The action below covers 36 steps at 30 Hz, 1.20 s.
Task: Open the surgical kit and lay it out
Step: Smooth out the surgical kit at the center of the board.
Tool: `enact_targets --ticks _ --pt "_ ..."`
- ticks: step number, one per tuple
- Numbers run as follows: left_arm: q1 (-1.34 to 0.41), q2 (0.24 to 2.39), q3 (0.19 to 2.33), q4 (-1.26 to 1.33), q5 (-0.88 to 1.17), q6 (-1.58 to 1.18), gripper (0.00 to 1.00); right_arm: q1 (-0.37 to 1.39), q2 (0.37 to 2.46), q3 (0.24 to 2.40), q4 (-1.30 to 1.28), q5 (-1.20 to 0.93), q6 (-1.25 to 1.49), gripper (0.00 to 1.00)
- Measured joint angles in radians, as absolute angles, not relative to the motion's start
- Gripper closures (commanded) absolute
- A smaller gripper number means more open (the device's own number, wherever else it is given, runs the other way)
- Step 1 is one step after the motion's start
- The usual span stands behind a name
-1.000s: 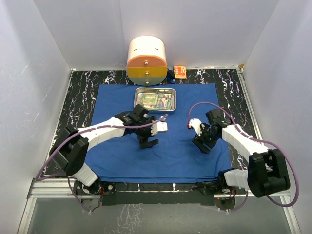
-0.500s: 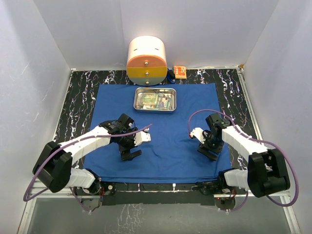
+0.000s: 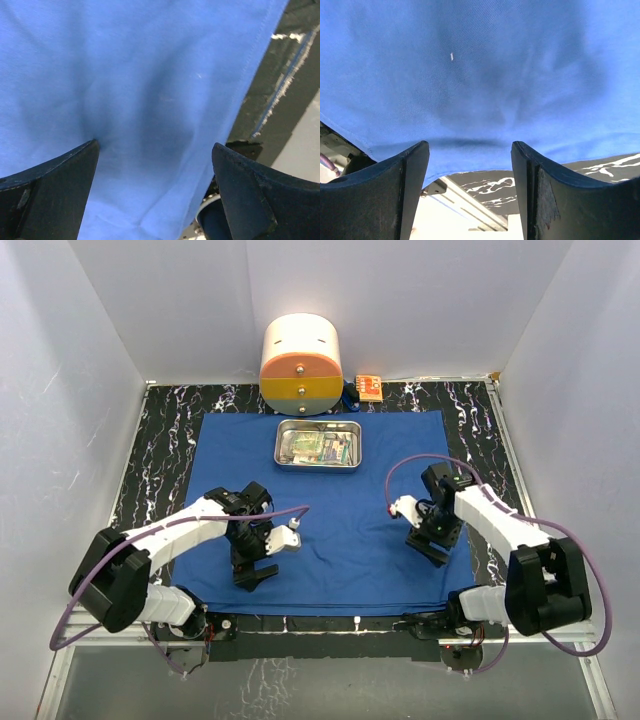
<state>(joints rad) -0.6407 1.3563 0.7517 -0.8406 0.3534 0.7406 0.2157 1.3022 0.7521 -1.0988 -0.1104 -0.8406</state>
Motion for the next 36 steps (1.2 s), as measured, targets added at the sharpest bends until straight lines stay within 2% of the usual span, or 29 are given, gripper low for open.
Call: enact_targets --ticks 5,11,17,24,30,36 --pt "-0.641 1.325 0.788 -0.916 0.384 0.77 0.06 0.216 1.263 0.856 -1.077 -0.2 -0.824 0.35" --pt "-0.652 1.283 0.905 -0.811 0.434 0.748 0.1 0.216 1.28 0.869 -0.818 -0.323 -0.692 0.35" --pt "-0.877 1.51 1.106 -0.571 0.463 0.682 0.11 0.211 1.465 0.947 -0.574 -0.306 -0.559 0.36" --pt "-1.073 1.869 1.284 -0.365 0.588 0.627 0.09 0.127 1.592 1.01 -0.45 -0.247 -0.439 0.36" --pt "-1.105 2.006 1.318 -0.267 0.645 0.619 0.09 0.105 1.617 1.012 -0.416 -0.218 -0.406 0.36" --pt "-1.118 2.007 1.292 -0.211 0.673 0.621 0.1 0.106 1.633 1.009 -0.413 -0.203 -0.402 0.36"
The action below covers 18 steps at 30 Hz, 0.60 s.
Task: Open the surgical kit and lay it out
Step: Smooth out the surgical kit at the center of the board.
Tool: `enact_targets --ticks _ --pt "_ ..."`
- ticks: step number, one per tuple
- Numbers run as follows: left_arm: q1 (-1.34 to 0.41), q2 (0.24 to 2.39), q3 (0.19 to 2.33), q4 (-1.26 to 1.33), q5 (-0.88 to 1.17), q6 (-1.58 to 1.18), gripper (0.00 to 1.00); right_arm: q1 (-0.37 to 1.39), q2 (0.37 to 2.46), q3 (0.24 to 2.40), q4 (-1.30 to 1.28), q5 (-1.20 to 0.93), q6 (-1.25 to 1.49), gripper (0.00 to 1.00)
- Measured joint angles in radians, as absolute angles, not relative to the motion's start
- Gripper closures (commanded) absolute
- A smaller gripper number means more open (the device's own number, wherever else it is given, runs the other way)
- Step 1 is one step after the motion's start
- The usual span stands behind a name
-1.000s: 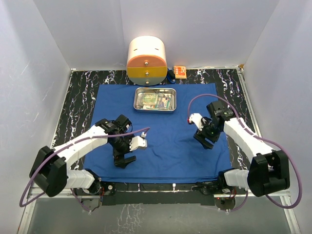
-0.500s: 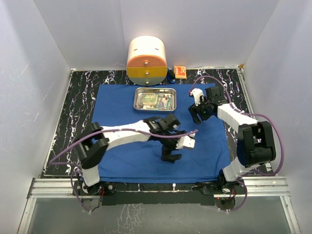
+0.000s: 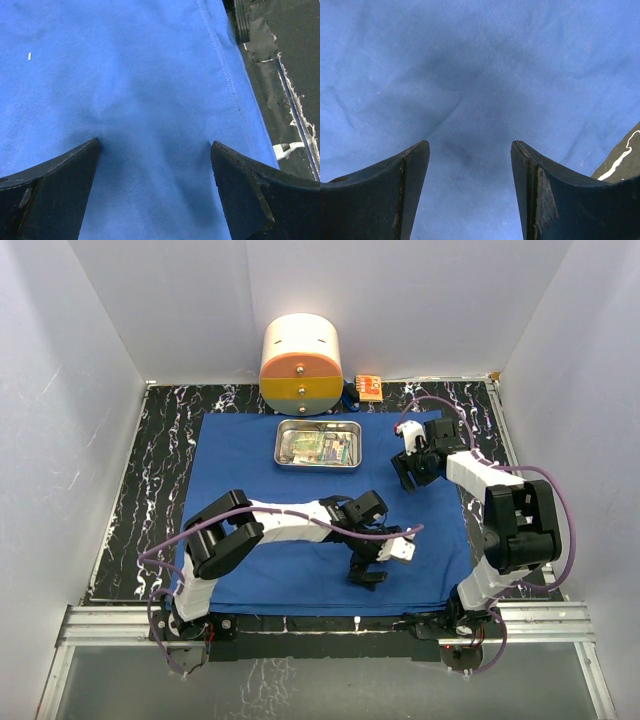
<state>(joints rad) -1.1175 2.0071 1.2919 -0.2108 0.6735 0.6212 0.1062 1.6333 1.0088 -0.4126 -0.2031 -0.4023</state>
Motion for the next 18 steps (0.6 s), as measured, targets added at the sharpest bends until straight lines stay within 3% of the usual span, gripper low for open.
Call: enact_targets --ticks 18 --pt "-1.184 1.954 1.172 -0.079 0.651 0.629 0.12 0.076 1.694 0.97 -0.389 -0.203 -0.443 0.37"
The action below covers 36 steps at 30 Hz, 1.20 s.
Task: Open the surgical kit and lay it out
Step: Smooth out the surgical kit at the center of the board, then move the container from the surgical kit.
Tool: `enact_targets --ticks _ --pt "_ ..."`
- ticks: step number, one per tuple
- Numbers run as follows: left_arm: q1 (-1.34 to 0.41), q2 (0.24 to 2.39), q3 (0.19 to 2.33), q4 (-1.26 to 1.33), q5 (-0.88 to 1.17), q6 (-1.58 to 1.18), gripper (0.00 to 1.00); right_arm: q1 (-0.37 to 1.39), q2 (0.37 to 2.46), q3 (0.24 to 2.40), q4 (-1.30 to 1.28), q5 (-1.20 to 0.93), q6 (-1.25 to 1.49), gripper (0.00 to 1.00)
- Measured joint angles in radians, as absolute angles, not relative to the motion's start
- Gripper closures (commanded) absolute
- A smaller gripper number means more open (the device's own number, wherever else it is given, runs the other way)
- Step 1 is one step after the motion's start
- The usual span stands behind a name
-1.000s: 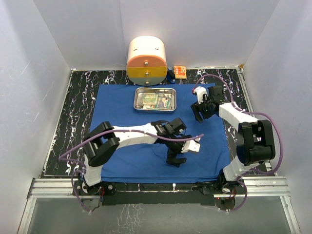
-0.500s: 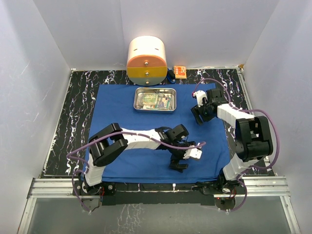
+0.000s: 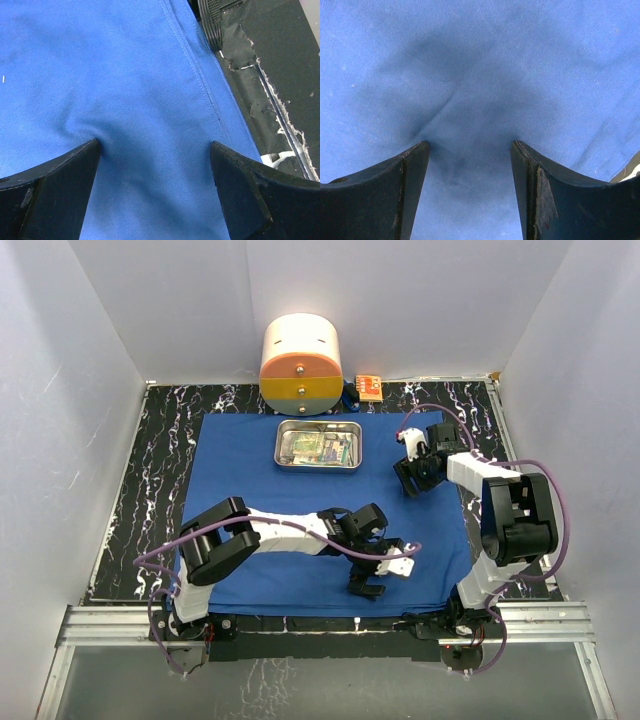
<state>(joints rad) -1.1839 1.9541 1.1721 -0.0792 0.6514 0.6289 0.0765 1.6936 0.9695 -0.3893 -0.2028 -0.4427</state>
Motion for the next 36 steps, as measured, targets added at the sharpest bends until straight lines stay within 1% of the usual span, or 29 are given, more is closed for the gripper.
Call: enact_targets --ticks 5,13,18,20,27,32,36 --pt "-1.194 1.954 1.201 -0.136 0.651 0.641 0.09 0.067 1.71 0.989 -0.399 -0.216 -0.443 0.37" --pt "-1.223 1.956 1.356 -0.383 0.651 0.662 0.06 0.064 1.755 1.065 -0.452 -0.205 -0.449 0.36" --pt "-1.134 1.903 1.384 -0.431 0.639 0.656 0.06 0.056 1.758 1.099 -0.47 -0.193 -0.451 0.36" --pt "-1.069 1.861 1.358 -0.423 0.623 0.649 0.06 0.055 1.744 1.1 -0.474 -0.205 -0.451 0.37" --pt "-0.801 1.676 1.137 -0.373 0.494 0.645 0.07 0.056 1.616 1.078 -0.495 -0.258 -0.455 0.37" --pt "-0.68 1.665 1.025 -0.323 0.437 0.627 0.09 0.066 1.531 0.968 -0.494 -0.288 -0.47 0.37" --pt "-0.632 1.665 0.983 -0.282 0.418 0.6 0.1 0.073 1.504 0.861 -0.5 -0.295 -0.491 0.37"
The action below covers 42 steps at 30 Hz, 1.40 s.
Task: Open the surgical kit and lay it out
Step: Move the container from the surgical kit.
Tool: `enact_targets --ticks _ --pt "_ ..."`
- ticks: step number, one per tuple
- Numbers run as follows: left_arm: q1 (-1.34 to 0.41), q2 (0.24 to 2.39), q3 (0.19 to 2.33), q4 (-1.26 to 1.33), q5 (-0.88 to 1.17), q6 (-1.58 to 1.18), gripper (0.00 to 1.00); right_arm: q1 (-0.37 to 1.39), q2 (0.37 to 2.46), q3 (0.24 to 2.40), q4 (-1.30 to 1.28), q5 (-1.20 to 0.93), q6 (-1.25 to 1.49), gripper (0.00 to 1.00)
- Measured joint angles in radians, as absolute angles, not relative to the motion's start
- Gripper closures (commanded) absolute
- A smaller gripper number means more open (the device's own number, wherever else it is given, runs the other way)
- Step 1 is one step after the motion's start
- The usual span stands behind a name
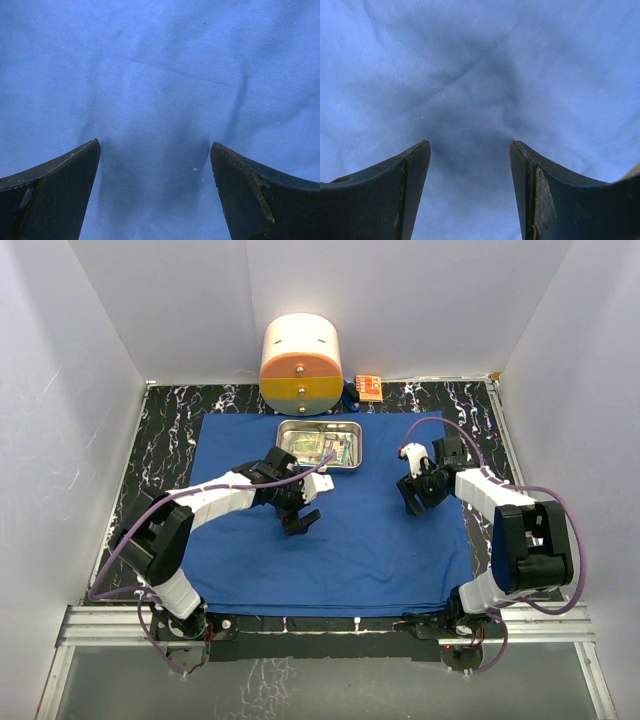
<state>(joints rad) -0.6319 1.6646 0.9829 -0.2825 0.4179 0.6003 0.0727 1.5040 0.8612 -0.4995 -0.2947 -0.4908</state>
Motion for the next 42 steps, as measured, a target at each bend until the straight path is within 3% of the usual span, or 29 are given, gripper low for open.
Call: enact_targets --ticks 12,17,26,30,42 --pt "-0.625 1.607 0.817 -0.132 0.374 0.585 0.06 0.073 1.48 0.769 -0.466 -0.263 -0.564 0.37" --pt "-0.625 1.557 0.798 -0.186 0.369 0.583 0.04 0.073 1.479 0.772 -0.469 -0.257 -0.584 0.37" --pt "-0.544 1.501 1.0 -0.344 0.371 0.547 0.03 0.065 1.47 0.864 -0.559 -0.231 -0.593 0.36" --pt "-0.455 1.521 1.122 -0.337 0.338 0.468 0.08 0.064 1.418 0.927 -0.576 -0.263 -0.547 0.36" --pt "-0.271 1.955 1.468 -0.306 0.251 0.187 0.45 0.064 1.321 0.906 -0.538 -0.337 -0.427 0.37"
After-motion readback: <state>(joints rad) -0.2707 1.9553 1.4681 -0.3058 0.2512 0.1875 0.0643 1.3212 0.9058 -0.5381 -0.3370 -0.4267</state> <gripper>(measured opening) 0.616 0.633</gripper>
